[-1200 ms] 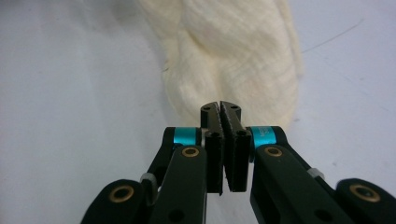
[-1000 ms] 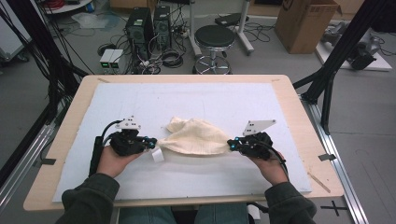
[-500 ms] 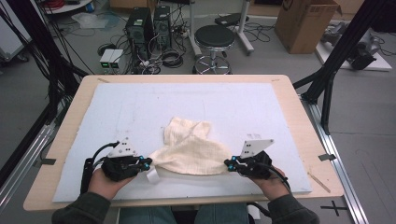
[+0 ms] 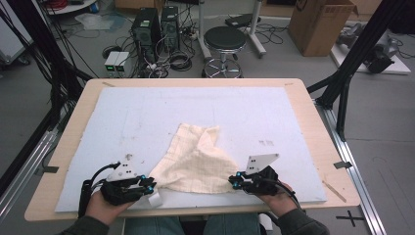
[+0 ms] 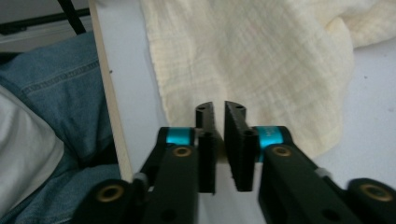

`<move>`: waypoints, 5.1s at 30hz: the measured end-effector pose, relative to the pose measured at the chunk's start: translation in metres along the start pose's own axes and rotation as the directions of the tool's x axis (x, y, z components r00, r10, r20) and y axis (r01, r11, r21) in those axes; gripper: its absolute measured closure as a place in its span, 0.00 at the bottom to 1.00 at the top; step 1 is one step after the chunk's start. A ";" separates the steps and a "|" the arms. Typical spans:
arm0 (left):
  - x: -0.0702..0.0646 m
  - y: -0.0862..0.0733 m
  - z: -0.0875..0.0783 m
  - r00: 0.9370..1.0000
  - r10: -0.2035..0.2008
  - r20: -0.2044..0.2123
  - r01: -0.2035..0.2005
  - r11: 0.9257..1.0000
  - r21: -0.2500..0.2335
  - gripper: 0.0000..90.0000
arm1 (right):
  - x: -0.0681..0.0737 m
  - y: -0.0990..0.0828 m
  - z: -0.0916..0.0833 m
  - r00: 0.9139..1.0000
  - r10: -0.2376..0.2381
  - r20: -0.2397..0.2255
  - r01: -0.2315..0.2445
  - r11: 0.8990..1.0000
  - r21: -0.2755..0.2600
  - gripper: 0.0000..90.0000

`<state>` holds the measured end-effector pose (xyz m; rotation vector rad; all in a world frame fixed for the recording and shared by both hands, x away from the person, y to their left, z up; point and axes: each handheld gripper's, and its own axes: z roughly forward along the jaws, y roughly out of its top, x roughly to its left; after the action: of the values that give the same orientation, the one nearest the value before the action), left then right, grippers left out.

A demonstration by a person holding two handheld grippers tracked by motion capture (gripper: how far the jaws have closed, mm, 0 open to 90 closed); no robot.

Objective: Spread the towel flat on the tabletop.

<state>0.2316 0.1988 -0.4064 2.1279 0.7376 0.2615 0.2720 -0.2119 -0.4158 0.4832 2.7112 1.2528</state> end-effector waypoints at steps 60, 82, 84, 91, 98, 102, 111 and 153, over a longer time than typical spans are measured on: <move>0.111 0.092 0.154 0.972 -0.100 -0.213 0.116 0.991 0.063 0.87 | -0.045 -0.003 -0.014 0.988 0.112 0.105 -0.092 0.979 -0.183 0.56; 0.112 0.089 0.123 0.963 -0.079 -0.259 0.097 0.994 0.057 0.98 | -0.047 -0.004 -0.013 0.988 0.117 0.104 -0.096 0.978 -0.187 0.55; 0.113 0.087 0.118 0.962 -0.082 -0.261 0.100 0.994 0.054 0.98 | -0.047 -0.004 -0.012 0.988 0.115 0.106 -0.094 0.978 -0.186 0.55; 0.115 0.074 0.102 0.958 -0.093 -0.271 0.110 0.993 0.047 0.98 | -0.047 -0.004 -0.009 0.988 0.116 0.102 -0.098 0.981 -0.170 0.55; 0.115 0.068 0.091 0.960 -0.075 -0.271 0.095 0.994 0.060 0.98 | -0.053 0.006 -0.005 0.989 0.114 0.098 -0.099 0.984 -0.147 0.55; 0.117 0.063 0.085 0.957 -0.083 -0.279 0.104 0.993 0.062 0.98 | -0.059 0.019 -0.001 0.988 0.107 0.110 -0.090 0.985 -0.147 0.56; 0.125 0.046 0.078 0.952 -0.117 -0.284 0.139 0.989 0.058 0.98 | -0.085 0.052 0.019 0.981 0.153 0.122 -0.138 0.982 -0.126 0.61; 0.112 0.057 0.071 0.969 -0.098 -0.226 0.100 0.995 0.000 0.98 | -0.111 0.089 0.049 0.967 0.177 0.183 -0.186 0.982 0.030 0.97</move>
<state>0.3754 0.1918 -0.4138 2.0856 0.9764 0.4520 0.4094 -0.1598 -0.3833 0.8251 2.5966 1.1250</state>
